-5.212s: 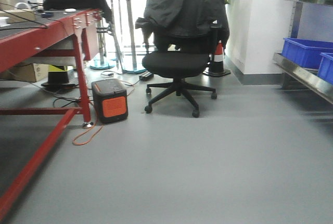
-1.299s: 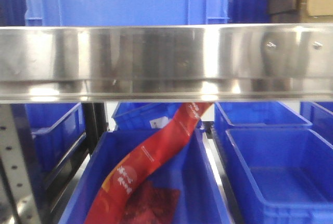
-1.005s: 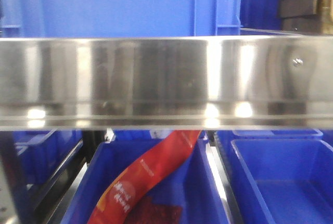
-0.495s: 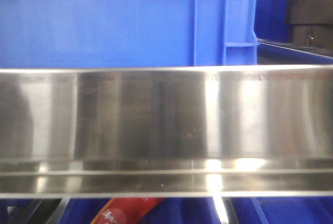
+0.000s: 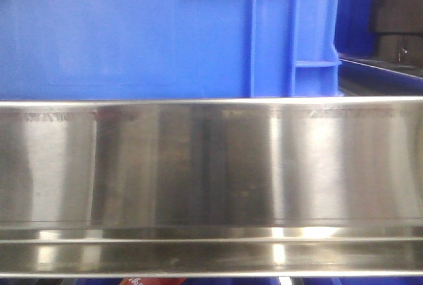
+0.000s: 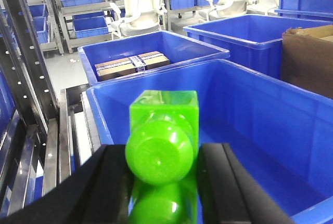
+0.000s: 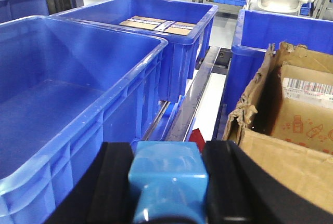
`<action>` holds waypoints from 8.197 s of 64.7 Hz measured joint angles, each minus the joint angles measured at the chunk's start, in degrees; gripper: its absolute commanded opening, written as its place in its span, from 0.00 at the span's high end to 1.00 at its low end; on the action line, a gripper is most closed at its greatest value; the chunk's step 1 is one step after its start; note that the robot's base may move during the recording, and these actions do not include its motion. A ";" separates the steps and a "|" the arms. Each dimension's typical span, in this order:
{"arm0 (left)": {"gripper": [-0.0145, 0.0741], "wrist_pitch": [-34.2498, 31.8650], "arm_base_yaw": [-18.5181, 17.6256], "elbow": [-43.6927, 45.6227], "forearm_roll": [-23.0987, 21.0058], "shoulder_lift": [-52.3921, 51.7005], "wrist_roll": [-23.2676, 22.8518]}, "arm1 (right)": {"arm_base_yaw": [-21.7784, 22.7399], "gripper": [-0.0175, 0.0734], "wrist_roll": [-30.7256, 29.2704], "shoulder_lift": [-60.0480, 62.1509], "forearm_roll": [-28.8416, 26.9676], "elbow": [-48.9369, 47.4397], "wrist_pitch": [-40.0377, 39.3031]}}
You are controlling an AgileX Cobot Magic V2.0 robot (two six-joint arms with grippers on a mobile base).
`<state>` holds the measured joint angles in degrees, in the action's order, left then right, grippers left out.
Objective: Grab block from conveyor and place in blue bin
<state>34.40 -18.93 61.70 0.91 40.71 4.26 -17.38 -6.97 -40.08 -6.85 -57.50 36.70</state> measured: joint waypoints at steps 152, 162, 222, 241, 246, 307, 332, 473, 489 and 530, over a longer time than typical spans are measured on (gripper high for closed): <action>0.91 19.98 -1.48 24.88 -16.27 40.76 16.26 | -19.80 0.97 -1.47 -46.05 0.00 -31.13 4.25; 0.60 21.71 -1.48 24.88 -15.61 41.41 16.37 | -19.80 0.73 -1.47 -46.05 0.00 -31.18 4.50; 0.96 27.70 -1.48 21.84 -15.41 26.37 13.88 | -19.80 0.98 -1.47 -26.03 0.00 -24.92 4.56; 0.96 14.79 -1.48 4.14 -15.52 8.07 13.64 | -19.80 0.99 -1.47 -8.82 0.00 -6.49 -5.04; 0.96 9.85 -1.48 -2.11 -15.52 2.71 13.64 | -19.80 0.99 -1.47 -5.13 0.00 -1.08 -7.40; 0.96 -12.95 -1.48 -34.05 -18.57 -28.16 13.60 | -19.80 0.99 -1.47 12.84 0.00 28.34 -24.43; 0.96 -12.95 -1.48 -34.15 -18.67 -28.16 13.60 | -19.80 0.99 -1.47 12.84 0.00 28.34 -24.47; 0.96 -35.98 15.63 -61.78 -3.30 -40.41 0.01 | -19.67 0.99 -1.47 12.98 0.21 28.42 -25.59; 0.96 -35.98 15.63 -61.78 -3.30 -40.41 0.01 | -11.22 0.99 -0.93 17.16 0.35 30.65 -25.59; 0.96 -35.98 15.93 -61.78 -3.30 -40.41 0.01 | 11.18 0.99 2.16 38.02 0.43 50.03 -26.46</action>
<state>-1.58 -2.99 -0.08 -2.38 0.30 4.27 -6.20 -4.81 -2.06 -6.42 -7.46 10.25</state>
